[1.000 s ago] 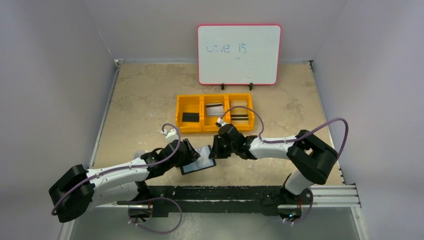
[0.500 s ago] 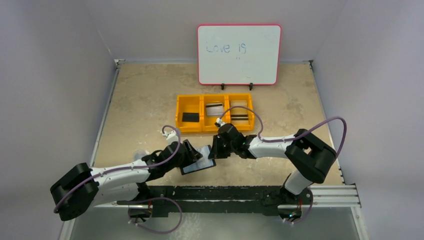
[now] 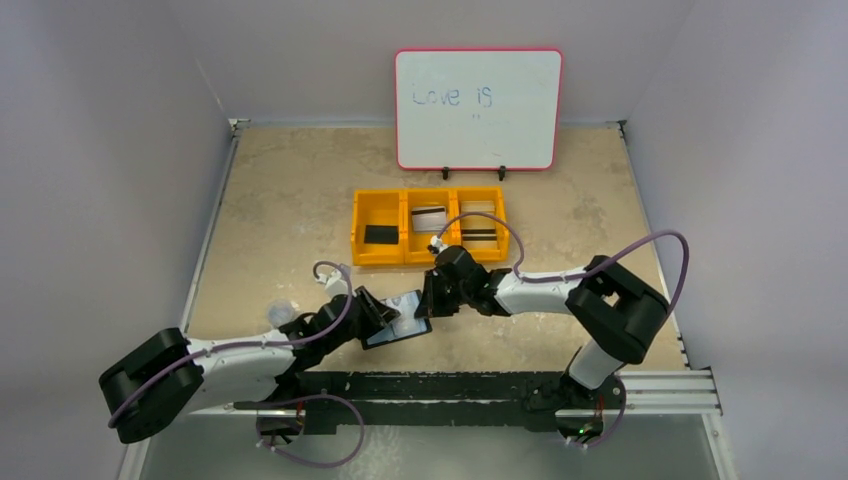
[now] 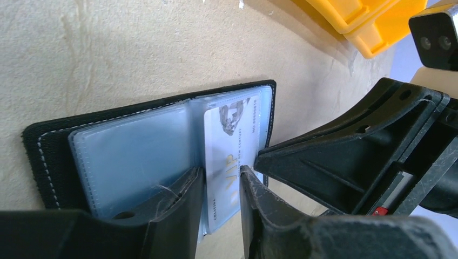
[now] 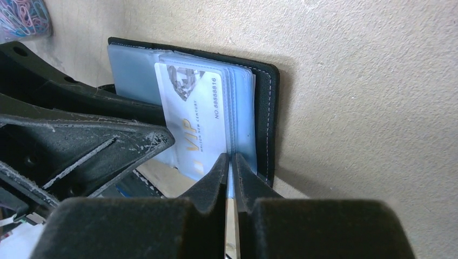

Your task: Take the credit cards out of the card holder

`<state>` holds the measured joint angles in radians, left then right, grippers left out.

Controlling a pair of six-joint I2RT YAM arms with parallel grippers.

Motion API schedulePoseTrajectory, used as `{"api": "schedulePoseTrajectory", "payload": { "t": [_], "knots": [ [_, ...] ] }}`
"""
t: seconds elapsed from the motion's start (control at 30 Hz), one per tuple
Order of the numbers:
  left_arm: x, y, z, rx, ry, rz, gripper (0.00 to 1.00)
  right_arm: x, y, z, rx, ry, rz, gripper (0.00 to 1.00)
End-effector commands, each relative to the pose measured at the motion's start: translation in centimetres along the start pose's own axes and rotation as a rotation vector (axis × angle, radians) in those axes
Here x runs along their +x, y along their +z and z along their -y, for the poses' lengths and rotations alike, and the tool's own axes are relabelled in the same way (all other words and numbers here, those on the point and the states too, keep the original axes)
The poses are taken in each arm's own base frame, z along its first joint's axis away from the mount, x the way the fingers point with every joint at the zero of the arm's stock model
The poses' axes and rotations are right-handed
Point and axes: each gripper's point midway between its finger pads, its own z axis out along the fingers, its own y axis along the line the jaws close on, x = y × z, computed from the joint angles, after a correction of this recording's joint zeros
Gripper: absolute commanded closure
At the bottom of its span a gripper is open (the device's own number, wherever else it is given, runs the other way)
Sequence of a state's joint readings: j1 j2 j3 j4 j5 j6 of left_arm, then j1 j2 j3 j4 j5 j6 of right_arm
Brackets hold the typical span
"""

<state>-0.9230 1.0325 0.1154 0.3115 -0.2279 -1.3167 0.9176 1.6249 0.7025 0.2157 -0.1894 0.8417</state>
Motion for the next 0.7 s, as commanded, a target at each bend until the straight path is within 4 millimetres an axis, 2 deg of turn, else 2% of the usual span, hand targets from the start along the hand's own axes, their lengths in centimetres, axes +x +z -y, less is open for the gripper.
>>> {"api": "schedulePoseTrajectory", "payload": {
  "t": [0.0,0.13,0.4,0.67],
  "knots": [
    [0.4,-0.1,-1.7,-0.022,-0.005,0.0,0.71,0.8,0.6,0.5,0.019,-0.015,-0.035,0.95],
    [0.1,-0.3,-2.4,0.0,-0.011,0.032,0.79,0.9,0.8,0.5,0.012,-0.01,-0.04,0.95],
    [-0.4,-0.6,-1.2,0.072,0.025,0.055,1.0,1.1,0.9,0.7,0.014,-0.004,-0.048,0.96],
    [-0.7,-1.0,-1.2,0.083,0.029,0.068,1.0,0.7,0.8,1.1,0.03,0.007,-0.036,0.99]
  ]
}}
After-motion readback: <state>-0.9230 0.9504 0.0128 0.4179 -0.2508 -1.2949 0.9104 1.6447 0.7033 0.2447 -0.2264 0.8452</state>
